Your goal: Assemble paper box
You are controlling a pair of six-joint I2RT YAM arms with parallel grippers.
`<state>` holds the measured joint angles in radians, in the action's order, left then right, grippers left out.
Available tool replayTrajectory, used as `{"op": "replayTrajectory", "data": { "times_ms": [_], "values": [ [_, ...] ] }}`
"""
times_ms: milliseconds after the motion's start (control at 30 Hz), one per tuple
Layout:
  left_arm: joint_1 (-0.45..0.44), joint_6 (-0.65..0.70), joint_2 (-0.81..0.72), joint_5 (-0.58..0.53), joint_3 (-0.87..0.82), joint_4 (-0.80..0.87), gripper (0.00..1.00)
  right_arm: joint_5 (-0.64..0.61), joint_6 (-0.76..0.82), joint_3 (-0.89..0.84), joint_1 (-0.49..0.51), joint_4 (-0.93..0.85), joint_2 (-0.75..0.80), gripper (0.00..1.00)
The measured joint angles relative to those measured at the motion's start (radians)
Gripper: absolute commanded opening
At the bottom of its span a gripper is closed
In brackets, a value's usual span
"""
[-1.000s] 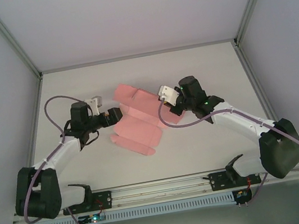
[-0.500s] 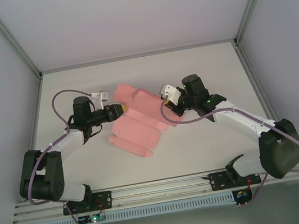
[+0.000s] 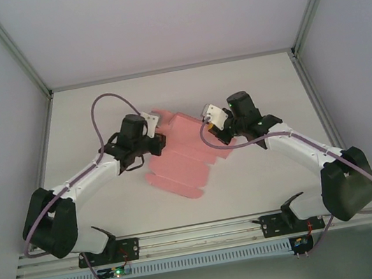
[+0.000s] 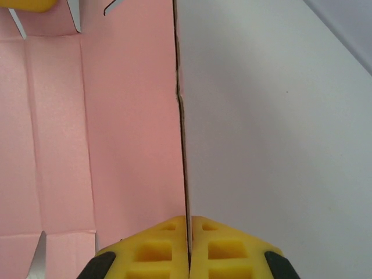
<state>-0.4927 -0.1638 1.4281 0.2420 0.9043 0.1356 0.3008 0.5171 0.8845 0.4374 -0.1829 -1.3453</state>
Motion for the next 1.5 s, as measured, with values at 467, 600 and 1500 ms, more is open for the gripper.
{"op": "replayTrajectory", "data": {
  "times_ms": [467,600,1500],
  "values": [
    [-0.214,0.014,0.188,-0.49,0.24,0.254,0.01,-0.207,0.001,-0.003,0.118,0.006,0.018,0.0],
    [-0.283,-0.007,0.286,-0.637,0.323,0.316,0.0,-0.283,0.013,-0.029,0.142,0.013,0.03,0.0],
    [-0.285,-0.208,0.237,-0.549,0.257,0.241,0.3,-0.315,0.058,-0.076,0.154,0.09,0.043,0.0]
  ]
}}
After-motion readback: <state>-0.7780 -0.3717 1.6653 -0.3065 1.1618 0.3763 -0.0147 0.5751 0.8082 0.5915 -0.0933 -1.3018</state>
